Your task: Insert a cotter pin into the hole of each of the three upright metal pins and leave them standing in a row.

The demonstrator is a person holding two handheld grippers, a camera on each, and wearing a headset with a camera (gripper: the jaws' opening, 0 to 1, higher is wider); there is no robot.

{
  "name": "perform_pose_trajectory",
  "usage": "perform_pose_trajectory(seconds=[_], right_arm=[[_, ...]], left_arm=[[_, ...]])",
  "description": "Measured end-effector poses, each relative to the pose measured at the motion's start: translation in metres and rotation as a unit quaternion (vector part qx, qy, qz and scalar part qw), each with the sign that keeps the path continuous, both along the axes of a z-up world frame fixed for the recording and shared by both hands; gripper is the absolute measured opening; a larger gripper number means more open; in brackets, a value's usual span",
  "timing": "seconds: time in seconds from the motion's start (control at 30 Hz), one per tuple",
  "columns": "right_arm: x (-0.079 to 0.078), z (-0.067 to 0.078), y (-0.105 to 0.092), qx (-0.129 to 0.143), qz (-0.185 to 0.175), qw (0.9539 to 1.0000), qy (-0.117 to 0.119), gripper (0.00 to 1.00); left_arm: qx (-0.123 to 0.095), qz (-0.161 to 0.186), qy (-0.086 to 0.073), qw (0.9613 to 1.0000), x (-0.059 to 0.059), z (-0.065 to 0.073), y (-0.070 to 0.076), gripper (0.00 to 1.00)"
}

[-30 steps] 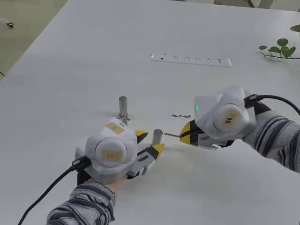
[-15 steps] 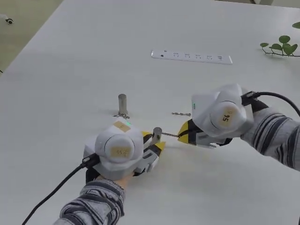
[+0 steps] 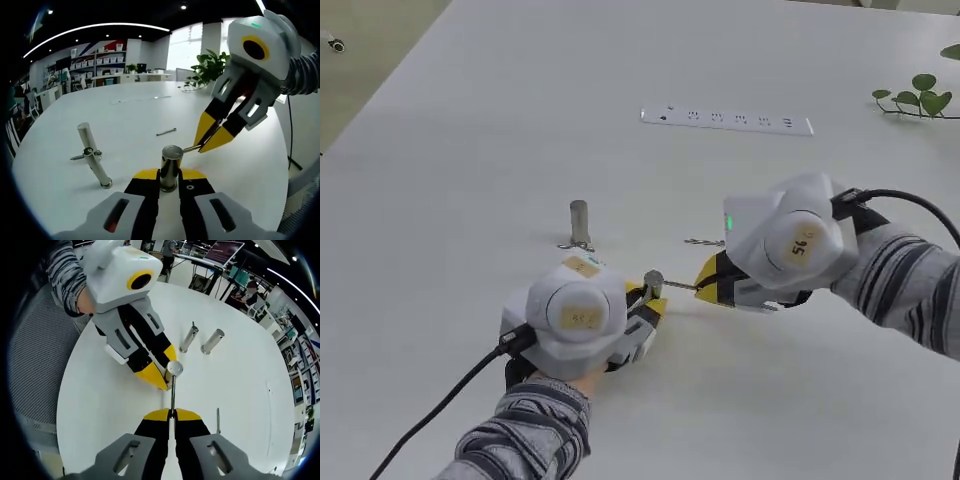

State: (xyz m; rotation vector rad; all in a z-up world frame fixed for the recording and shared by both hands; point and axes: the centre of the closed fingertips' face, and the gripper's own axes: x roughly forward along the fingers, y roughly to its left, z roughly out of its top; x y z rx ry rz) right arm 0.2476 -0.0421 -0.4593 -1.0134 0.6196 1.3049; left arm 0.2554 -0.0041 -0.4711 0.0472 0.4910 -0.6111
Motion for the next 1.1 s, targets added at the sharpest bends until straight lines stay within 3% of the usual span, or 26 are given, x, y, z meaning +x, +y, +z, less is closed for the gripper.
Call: perform_pose_trajectory(seconds=[0.27,1.1], right_arm=[[-0.001,0.009,0.006,0.009,0.010,0.9999,0.001,0.00],[0.000,0.011,0.031,0.025,0.010,0.9996,-0.003,0.00]], left_arm=[[0.006,-0.004,0.001,1.0000,0.000,-0.002,0.000,0.10],[0.003,0.008,0.003,1.0000,0.001,-0.003,0.000,0.10]])
